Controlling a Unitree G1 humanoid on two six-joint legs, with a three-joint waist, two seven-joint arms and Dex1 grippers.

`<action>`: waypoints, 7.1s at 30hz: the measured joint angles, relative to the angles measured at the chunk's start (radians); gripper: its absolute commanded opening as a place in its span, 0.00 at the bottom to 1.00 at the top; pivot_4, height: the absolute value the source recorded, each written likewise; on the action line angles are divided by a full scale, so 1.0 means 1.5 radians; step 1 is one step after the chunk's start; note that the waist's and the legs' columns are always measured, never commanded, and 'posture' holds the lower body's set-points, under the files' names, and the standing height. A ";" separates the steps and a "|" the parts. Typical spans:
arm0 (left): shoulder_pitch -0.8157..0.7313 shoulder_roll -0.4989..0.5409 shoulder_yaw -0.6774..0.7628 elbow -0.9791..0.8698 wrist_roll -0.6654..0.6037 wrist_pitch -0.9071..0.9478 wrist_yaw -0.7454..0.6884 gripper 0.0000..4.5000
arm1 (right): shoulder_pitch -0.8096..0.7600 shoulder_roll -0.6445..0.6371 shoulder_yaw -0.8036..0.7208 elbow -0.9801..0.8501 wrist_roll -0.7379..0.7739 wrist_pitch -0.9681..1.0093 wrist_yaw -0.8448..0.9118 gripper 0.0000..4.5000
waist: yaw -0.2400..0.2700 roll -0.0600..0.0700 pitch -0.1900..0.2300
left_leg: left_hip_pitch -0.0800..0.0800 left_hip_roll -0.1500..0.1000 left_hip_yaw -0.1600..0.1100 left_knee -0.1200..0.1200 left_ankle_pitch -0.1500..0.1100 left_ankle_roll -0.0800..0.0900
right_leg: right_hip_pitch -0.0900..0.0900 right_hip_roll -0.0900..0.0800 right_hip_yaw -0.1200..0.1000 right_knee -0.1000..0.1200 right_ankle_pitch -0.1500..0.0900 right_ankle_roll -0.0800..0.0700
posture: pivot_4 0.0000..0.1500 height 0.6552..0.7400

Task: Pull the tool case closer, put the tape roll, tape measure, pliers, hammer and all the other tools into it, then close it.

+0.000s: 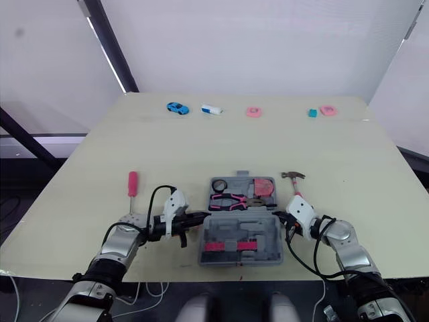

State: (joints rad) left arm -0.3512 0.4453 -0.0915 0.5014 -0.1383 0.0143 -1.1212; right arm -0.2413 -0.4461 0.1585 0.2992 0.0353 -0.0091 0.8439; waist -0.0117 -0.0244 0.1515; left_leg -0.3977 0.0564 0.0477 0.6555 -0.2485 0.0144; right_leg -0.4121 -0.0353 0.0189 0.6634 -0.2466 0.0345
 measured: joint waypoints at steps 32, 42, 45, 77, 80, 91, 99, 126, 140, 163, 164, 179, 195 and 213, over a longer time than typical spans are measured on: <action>0.000 0.009 0.002 0.000 0.011 -0.007 -0.005 0.00 | -0.007 0.028 -0.003 0.029 -0.011 -0.034 -0.010 0.01 | -0.002 0.000 0.000 | 0.000 0.000 0.000 0.000 0.000 0.000 | 0.000 0.000 0.000 0.000 0.000 0.000 | 1.00 1.00; 0.000 0.009 0.002 0.000 0.011 -0.008 -0.005 0.00 | -0.023 0.041 -0.009 0.056 -0.017 -0.047 -0.019 0.01 | -0.002 0.000 0.000 | 0.000 0.000 0.000 0.000 0.000 0.000 | 0.000 0.000 0.000 0.000 0.000 0.000 | 1.00 1.00; 0.000 0.009 0.002 0.000 0.012 -0.008 -0.005 0.00 | -0.023 0.041 -0.009 0.057 -0.017 -0.048 -0.018 0.01 | -0.002 0.000 0.000 | 0.000 0.000 0.000 0.000 0.000 0.000 | 0.000 0.000 0.000 0.000 0.000 0.000 | 1.00 1.00; -0.004 0.014 0.007 0.012 0.011 -0.016 -0.007 0.00 | -0.023 0.046 -0.008 0.048 -0.017 -0.026 -0.016 0.01 | -0.003 0.000 0.000 | 0.001 0.000 0.000 0.000 0.000 0.000 | 0.000 0.000 0.000 0.001 0.000 0.000 | 1.00 1.00; -0.004 0.013 0.008 0.013 0.011 -0.017 -0.006 0.00 | -0.023 0.046 -0.008 0.048 -0.017 -0.026 -0.016 0.01 | -0.003 0.000 0.000 | 0.001 0.000 0.000 0.000 0.000 0.000 | 0.000 0.000 0.000 0.001 0.000 0.000 | 1.00 1.00; -0.011 0.009 0.009 0.023 0.011 -0.021 0.003 0.00 | -0.023 0.046 -0.009 0.048 -0.018 -0.026 -0.016 0.01 | -0.002 0.000 0.000 | 0.001 0.000 0.000 0.000 0.000 0.000 | 0.000 0.000 0.000 0.001 0.000 0.000 | 1.00 1.00; -0.012 0.009 0.008 0.027 0.011 -0.028 0.007 0.00 | -0.023 0.046 -0.008 0.048 -0.018 -0.025 -0.016 0.01 | -0.002 0.000 0.000 | 0.001 0.000 0.000 0.000 0.000 0.000 | 0.000 0.000 0.000 0.001 0.000 0.000 | 1.00 1.00; 0.001 0.013 0.008 0.010 0.011 -0.028 0.004 0.00 | -0.017 0.026 -0.002 0.032 -0.019 -0.024 -0.013 0.01 | -0.002 0.000 0.000 | 0.001 0.000 0.000 0.000 0.000 0.000 | 0.000 0.000 0.000 0.000 0.000 0.000 | 1.00 1.00; 0.011 0.016 0.022 0.009 -0.014 -0.026 0.006 0.00 | 0.010 0.003 -0.013 0.013 0.010 -0.028 0.000 0.01 | -0.001 0.000 0.000 | 0.000 0.000 0.000 0.000 0.000 0.000 | 0.000 0.000 0.000 0.000 0.000 0.000 | 1.00 1.00; 0.338 0.124 0.417 -0.160 -0.231 0.012 0.095 0.81 | 0.368 -0.038 -0.430 -0.187 0.316 -0.043 0.001 0.64 | 0.001 0.000 0.000 | 0.002 0.001 0.001 -0.001 0.000 0.000 | 0.000 -0.001 0.000 -0.001 -0.002 -0.002 | 1.00 1.00; 0.352 0.125 0.428 -0.150 -0.230 0.001 0.096 0.90 | 0.387 -0.033 -0.445 -0.181 0.323 -0.054 0.004 0.73 | 0.001 0.000 0.000 | 0.002 0.001 0.001 -0.001 0.000 0.000 | 0.000 -0.001 0.000 -0.001 -0.002 -0.002 | 1.00 1.00; 0.405 0.116 0.457 -0.094 -0.230 -0.059 0.099 1.00 | 0.463 -0.020 -0.546 -0.013 0.346 -0.148 0.072 0.99 | -0.002 -0.001 -0.002 | 0.003 0.004 0.001 -0.002 0.000 0.000 | 0.000 -0.003 0.002 -0.001 -0.003 0.000 | 1.00 1.00; 0.388 -0.030 0.297 -0.449 -0.211 0.166 0.361 1.00 | 0.324 -0.128 -0.367 -0.231 0.376 -0.029 0.212 0.99 | 0.001 0.000 -0.003 | 0.003 0.001 0.001 -0.002 0.000 0.000 | 0.001 -0.001 0.003 -0.001 -0.001 -0.001 | 1.00 1.00; 0.276 -0.176 0.142 -0.612 -0.074 0.467 0.734 1.00 | 0.124 -0.147 -0.178 -0.298 0.348 0.038 0.270 0.99 | 0.007 -0.001 -0.002 | 0.001 -0.001 -0.001 -0.001 0.000 0.000 | 0.001 0.000 0.002 -0.001 0.000 0.000 | 1.00 1.00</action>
State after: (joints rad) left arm 0.0632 0.1816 0.1211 -0.4167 -0.2488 0.7155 -0.0203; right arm -0.0549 -0.6669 -0.1080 -0.1479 0.5572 0.0478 1.2483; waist -0.0016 -0.0252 0.1483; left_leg -0.3957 0.0548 0.0467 0.6541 -0.2487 0.0144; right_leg -0.4101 -0.0349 0.0219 0.6617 -0.2465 0.0350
